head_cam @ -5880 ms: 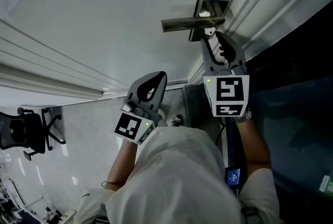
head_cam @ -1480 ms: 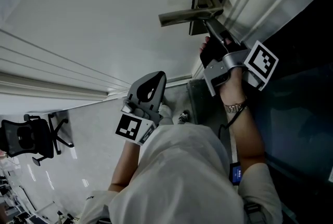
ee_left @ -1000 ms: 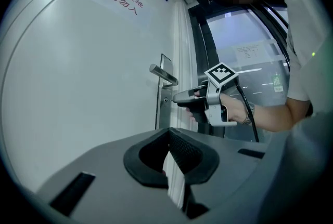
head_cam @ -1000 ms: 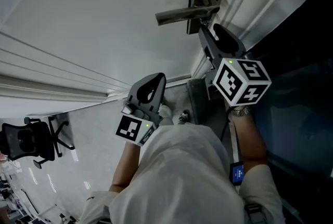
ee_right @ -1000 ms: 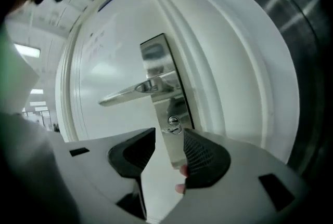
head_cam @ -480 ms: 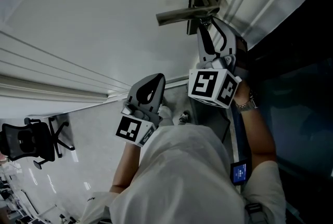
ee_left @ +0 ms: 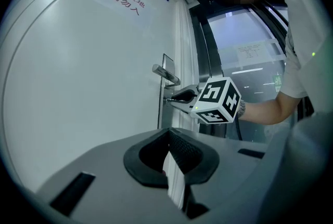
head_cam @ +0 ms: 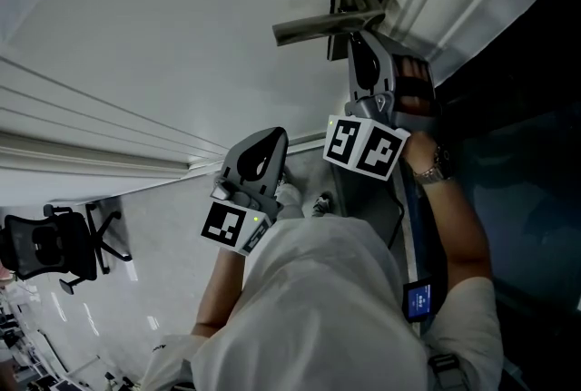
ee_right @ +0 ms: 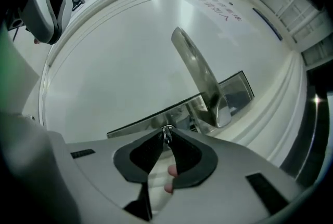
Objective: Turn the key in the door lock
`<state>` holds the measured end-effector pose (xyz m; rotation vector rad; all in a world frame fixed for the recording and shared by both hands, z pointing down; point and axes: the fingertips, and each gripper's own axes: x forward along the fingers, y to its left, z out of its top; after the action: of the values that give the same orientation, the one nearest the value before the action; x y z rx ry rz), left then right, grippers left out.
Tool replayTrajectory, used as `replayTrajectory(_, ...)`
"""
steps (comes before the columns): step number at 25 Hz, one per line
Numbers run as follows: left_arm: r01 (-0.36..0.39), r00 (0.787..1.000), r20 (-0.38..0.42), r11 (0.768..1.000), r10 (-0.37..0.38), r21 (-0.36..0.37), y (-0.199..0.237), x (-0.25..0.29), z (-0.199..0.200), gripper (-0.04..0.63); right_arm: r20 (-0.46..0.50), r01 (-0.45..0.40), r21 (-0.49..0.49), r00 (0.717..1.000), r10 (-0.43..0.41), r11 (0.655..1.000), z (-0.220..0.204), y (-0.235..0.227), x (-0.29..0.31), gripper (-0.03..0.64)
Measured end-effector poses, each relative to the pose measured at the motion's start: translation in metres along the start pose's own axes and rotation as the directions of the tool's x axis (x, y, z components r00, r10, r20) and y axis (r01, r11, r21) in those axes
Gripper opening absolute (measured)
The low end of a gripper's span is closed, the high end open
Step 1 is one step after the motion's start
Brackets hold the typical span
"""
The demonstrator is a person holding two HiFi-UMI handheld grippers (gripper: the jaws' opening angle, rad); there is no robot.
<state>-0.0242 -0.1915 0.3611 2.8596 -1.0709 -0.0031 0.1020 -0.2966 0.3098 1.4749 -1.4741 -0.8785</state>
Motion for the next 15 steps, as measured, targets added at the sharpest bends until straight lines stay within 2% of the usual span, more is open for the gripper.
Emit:
replayTrajectory(8, 0.003, 1.0, -0.02, 1.0, -0.003, 0.0, 0.0009, 0.0012, -0.0041, 0.005, 0.002, 0.031, 0.053, 1.0, -0.031, 0.998, -0.001, -0.003, 0.0024, 0.015)
replayTrajectory(12, 0.004, 1.0, -0.018, 1.0, -0.004, 0.003, 0.0, 0.0035, -0.0033, 0.006, 0.018, -0.006, 0.219, 1.0, 0.002, 0.976, -0.0014, -0.0055, 0.0025, 0.015)
replayTrajectory(15, 0.006, 1.0, -0.017, 1.0, -0.006, 0.005, -0.0004, 0.0051, -0.0033, 0.005, 0.035, -0.052, 0.395, 0.999, 0.041, 0.917, -0.0023, -0.0082, 0.0031, 0.015)
